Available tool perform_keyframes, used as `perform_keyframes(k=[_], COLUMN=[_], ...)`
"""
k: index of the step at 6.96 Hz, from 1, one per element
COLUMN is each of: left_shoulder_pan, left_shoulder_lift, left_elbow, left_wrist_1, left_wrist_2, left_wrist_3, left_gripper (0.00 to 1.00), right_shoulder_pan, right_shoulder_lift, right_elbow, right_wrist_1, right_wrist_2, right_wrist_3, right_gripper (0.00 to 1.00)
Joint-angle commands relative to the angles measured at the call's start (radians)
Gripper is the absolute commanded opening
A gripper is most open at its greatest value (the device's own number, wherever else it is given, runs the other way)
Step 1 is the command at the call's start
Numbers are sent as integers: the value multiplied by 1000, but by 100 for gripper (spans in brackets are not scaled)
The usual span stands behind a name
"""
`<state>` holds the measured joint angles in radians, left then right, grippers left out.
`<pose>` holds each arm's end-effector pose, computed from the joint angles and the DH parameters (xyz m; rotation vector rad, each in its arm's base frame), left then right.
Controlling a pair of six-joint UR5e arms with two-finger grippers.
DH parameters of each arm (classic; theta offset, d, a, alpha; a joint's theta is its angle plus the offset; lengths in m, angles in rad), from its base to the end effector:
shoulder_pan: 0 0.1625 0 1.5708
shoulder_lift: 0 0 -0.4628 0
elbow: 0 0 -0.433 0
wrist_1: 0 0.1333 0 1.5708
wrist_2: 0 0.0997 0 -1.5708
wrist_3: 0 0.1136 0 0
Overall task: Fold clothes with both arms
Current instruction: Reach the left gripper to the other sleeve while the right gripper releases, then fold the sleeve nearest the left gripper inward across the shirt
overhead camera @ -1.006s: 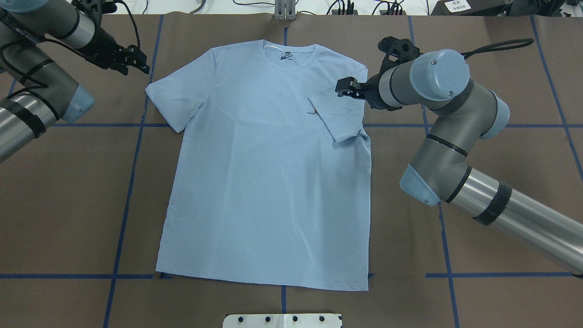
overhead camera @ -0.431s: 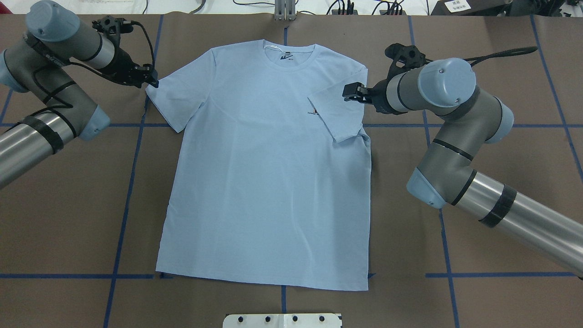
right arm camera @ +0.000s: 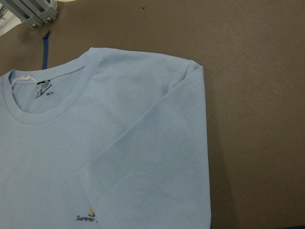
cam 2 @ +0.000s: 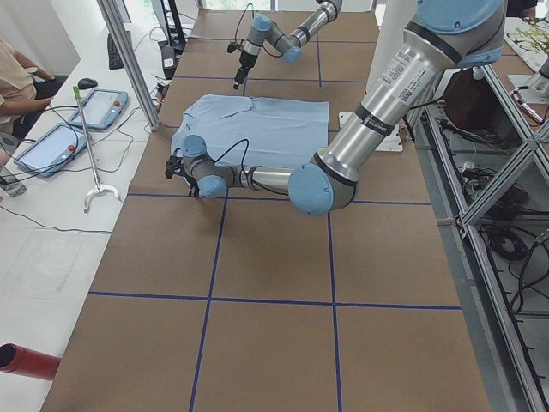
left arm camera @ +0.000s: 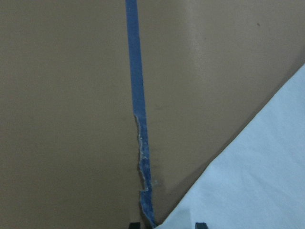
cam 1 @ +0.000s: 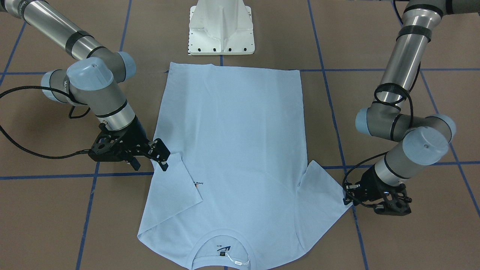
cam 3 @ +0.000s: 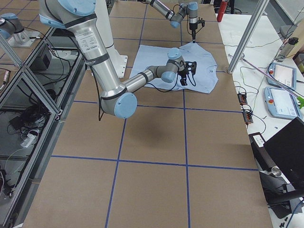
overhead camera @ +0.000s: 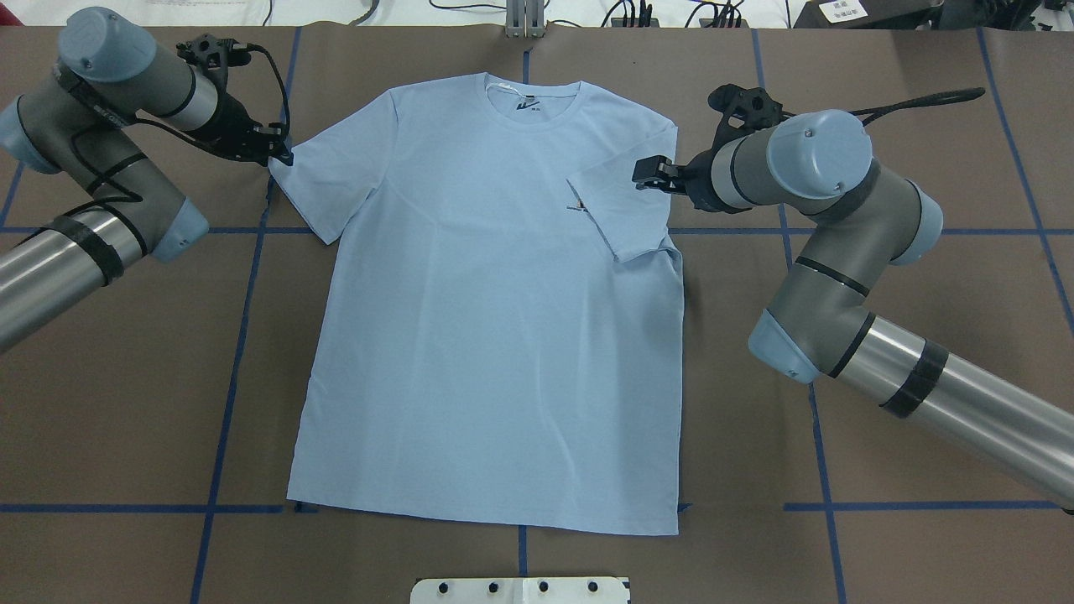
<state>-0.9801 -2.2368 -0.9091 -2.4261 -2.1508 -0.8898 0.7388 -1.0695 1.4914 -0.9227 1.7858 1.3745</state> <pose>0.4177 -0.7505 0.5110 0.2491 0.9615 -0.0249 -0.4904 -0.5942 0.3569 0.3089 -1.0450 0.3732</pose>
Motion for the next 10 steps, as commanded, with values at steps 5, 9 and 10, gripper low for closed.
perform_keyframes(k=[5, 9, 10], left_shoulder_pan=[87, 152, 159], left_shoulder_lift=[-173, -202, -208], left_elbow=[-39, -39, -68], left_wrist_1=[-4, -5, -5], left_wrist_2=[-1, 66, 66], left_wrist_3=[-307, -347, -356], left_gripper=[0, 47, 65], right_shoulder_pan=[10, 13, 13], right_shoulder_lift=[-1, 2, 2], right_elbow=[-5, -23, -23], right_wrist_1=[7, 7, 7], right_wrist_2=[52, 56, 56], right_wrist_3=[-22, -37, -37], right_gripper=[100, 100, 100])
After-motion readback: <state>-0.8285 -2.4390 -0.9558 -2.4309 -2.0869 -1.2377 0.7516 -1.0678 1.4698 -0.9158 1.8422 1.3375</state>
